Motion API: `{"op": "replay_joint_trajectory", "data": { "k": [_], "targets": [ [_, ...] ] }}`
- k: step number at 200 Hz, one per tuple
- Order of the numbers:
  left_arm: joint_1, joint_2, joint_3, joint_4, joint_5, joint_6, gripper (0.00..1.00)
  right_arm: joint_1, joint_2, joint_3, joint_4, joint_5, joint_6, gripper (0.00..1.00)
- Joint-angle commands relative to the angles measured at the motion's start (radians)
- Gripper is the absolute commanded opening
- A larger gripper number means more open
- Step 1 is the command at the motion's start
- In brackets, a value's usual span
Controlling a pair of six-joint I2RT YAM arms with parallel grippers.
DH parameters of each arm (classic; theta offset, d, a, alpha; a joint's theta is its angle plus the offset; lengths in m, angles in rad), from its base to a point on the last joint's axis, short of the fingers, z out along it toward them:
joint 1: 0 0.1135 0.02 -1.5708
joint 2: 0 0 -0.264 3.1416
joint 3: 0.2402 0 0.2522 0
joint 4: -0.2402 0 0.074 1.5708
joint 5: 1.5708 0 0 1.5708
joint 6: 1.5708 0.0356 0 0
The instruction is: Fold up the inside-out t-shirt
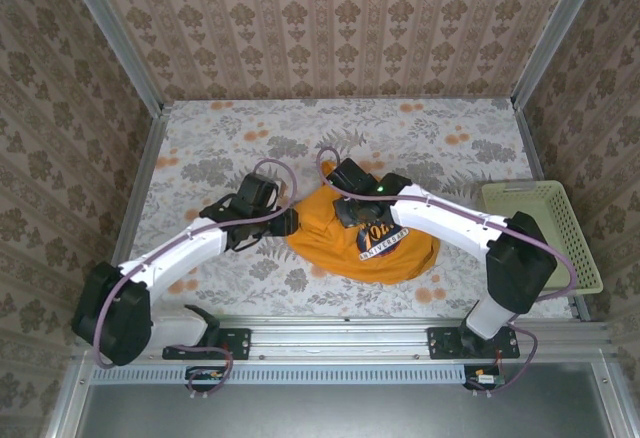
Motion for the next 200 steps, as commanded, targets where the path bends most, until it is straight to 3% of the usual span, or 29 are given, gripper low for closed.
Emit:
{"op": "replay_joint_trajectory", "data": {
  "k": [1,10,31,48,66,92,136,176,200],
  "targets": [
    [0.02,0.05,-0.009,0.001,-0.011,-0.021,0.42,-0.001,-0.076,0.021,-0.009,0.008,-0.017,0.05],
    [0.032,0.067,-0.01,0.011,-0.003,-0.023,0.39,-0.001,-0.117,0.013,0.001,0.001,-0.035,0.0],
    [0.055,0.082,0.001,0.014,0.002,-0.023,0.3,-0.006,-0.218,-0.008,0.021,-0.021,-0.058,0.0],
    [0.028,0.065,0.032,-0.018,-0.045,-0.007,0.29,-0.034,-0.284,-0.025,0.025,-0.039,-0.047,0.0],
    [-0.047,0.017,0.062,-0.057,-0.129,0.005,0.32,-0.075,-0.306,-0.041,0.023,-0.073,-0.023,0.0],
    [-0.152,-0.097,0.051,-0.063,-0.226,-0.026,0.44,-0.082,-0.34,-0.056,0.062,-0.127,-0.018,0.0],
    [-0.256,-0.146,0.019,0.067,-0.166,-0.062,0.4,-0.075,-0.368,-0.043,0.094,-0.193,-0.011,0.0],
    [-0.249,-0.018,0.041,0.129,-0.14,-0.116,0.37,-0.066,-0.372,-0.043,0.096,-0.196,-0.008,0.0],
    [-0.196,0.025,0.005,0.207,-0.108,-0.195,0.38,-0.058,-0.381,-0.057,0.099,-0.196,-0.004,0.0]
  ]
}}
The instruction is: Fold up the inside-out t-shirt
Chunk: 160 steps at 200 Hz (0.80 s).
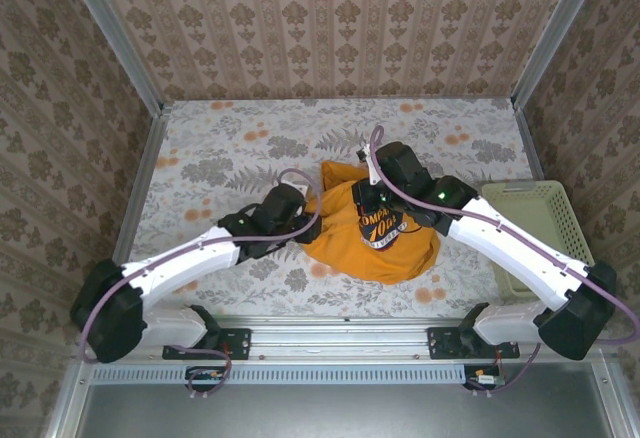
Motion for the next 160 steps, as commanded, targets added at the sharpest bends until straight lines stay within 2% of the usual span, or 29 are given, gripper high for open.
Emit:
{"op": "replay_joint_trajectory", "data": {
  "k": [1,29,69,108,160],
  "targets": [
    [0.051,0.027,-0.023,0.096,0.036,-0.099,0.39,0.011,-0.037,-0.007,0.031,-0.017,0.021,0.0],
    [0.119,0.039,-0.102,0.247,0.094,-0.187,0.43,0.017,-0.042,-0.02,0.031,-0.015,0.024,0.0],
    [0.163,0.094,-0.14,0.389,0.166,-0.236,0.47,0.021,-0.047,-0.043,0.063,-0.015,0.034,0.0],
    [0.166,0.152,-0.134,0.496,0.228,-0.25,0.37,0.031,-0.049,-0.068,0.072,-0.014,0.039,0.0],
    [0.167,0.224,-0.084,0.486,0.26,-0.248,0.2,0.037,-0.054,-0.084,0.055,0.048,0.051,0.0]
  ]
}}
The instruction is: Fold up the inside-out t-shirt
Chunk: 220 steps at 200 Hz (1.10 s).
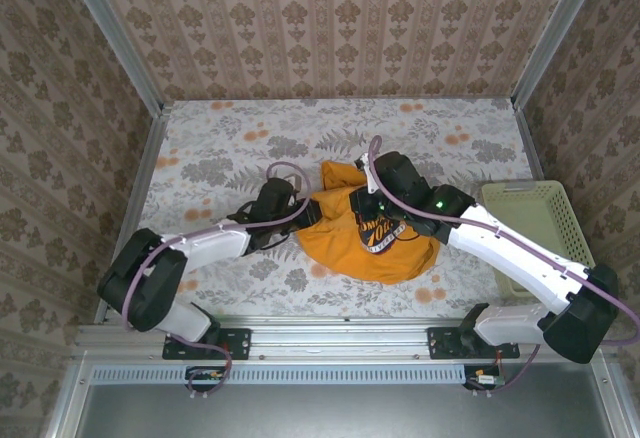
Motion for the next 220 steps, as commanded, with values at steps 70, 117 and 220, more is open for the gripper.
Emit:
{"op": "replay_joint_trajectory", "data": {
  "k": [70,117,220],
  "targets": [
    [-0.024,-0.257,0.215,-0.435,-0.121,0.178,0.0,-0.148,0.015,0.075,-0.106,0.107,0.126,0.0],
    [-0.018,-0.483,0.475,-0.737,-0.248,0.362,0.0,-0.169,0.04,0.223,-0.182,0.174,0.102,0.0],
    [-0.138,-0.063,0.5,-0.696,-0.033,0.322,0.0,-0.159,0.096,-0.016,-0.075,0.118,0.113,0.09]
  ]
}}
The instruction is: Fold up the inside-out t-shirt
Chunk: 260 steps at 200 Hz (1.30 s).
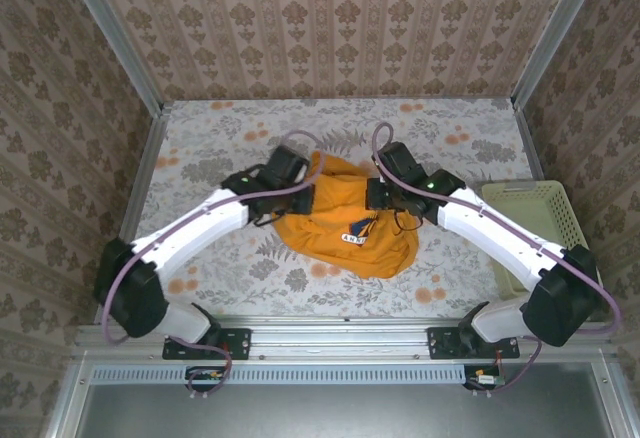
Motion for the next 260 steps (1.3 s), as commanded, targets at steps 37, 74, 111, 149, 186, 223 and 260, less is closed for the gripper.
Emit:
{"op": "replay_joint_trajectory", "data": {
  "k": [37,74,111,149,186,223,260],
  "targets": [
    [-0.055,0.013,-0.022,0.234,0.203,-0.064,0.12,-0.088,-0.067,-0.097,0.027,0.019,-0.005,0.38],
    [-0.004,-0.188,-0.224,0.365,0.172,-0.096,0.52,-0.066,-0.155,-0.136,0.022,0.057,-0.048,0.56],
    [0.106,-0.373,-0.398,0.315,0.126,-0.099,0.58,0.133,-0.201,-0.108,0.031,0.151,-0.077,0.61],
    [0.171,-0.378,-0.476,0.346,0.203,-0.098,0.58,0.282,-0.02,-0.017,0.084,0.135,-0.031,0.63],
    [0.162,-0.288,-0.484,0.474,0.287,-0.104,0.58,0.282,0.15,0.08,0.116,0.085,0.005,0.59],
    [0.154,-0.165,-0.454,0.526,0.282,-0.095,0.56,0.265,0.264,0.15,0.072,0.073,0.033,0.51],
    [0.161,-0.059,-0.402,0.537,0.245,-0.098,0.36,0.26,0.225,0.11,0.078,0.084,-0.003,0.18]
  ]
}}
